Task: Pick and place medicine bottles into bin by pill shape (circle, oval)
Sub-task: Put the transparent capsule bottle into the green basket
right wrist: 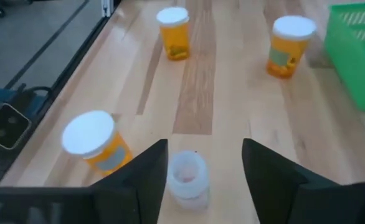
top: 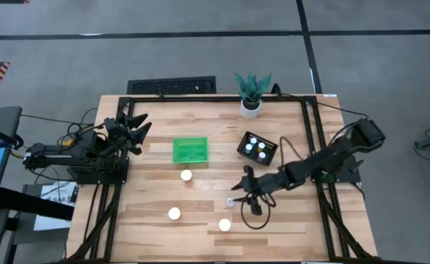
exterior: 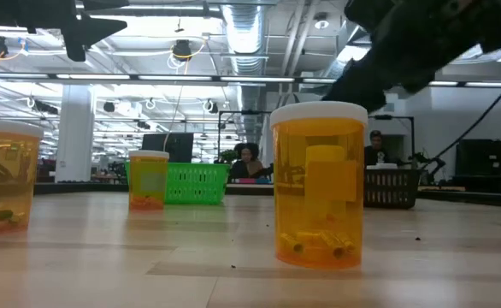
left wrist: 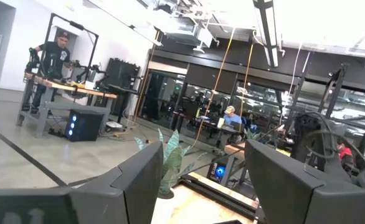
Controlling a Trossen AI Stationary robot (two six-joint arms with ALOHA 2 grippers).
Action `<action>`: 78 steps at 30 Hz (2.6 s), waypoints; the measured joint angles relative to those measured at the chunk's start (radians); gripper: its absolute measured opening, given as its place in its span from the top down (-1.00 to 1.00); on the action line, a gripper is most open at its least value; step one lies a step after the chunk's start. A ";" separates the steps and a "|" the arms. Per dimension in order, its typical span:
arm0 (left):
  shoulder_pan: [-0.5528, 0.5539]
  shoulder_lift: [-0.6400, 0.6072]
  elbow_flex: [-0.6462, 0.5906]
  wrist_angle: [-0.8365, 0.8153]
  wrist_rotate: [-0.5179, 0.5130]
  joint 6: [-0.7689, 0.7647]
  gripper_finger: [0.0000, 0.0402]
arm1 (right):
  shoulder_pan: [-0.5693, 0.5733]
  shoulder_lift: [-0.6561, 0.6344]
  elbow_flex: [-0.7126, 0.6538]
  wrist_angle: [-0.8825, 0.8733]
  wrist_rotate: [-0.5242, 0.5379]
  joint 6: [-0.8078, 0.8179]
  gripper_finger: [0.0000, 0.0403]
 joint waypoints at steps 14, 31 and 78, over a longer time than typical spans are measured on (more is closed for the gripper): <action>0.000 0.000 0.000 -0.002 0.000 -0.019 -0.10 | 0.025 0.205 0.050 0.150 0.004 0.034 -0.21; 0.000 0.000 0.000 -0.008 0.001 -0.027 -0.10 | 0.043 0.243 0.077 0.114 0.022 0.070 -0.13; 0.000 0.000 0.000 -0.012 0.002 -0.015 -0.10 | -0.063 0.024 0.359 -0.789 -0.004 -0.089 0.04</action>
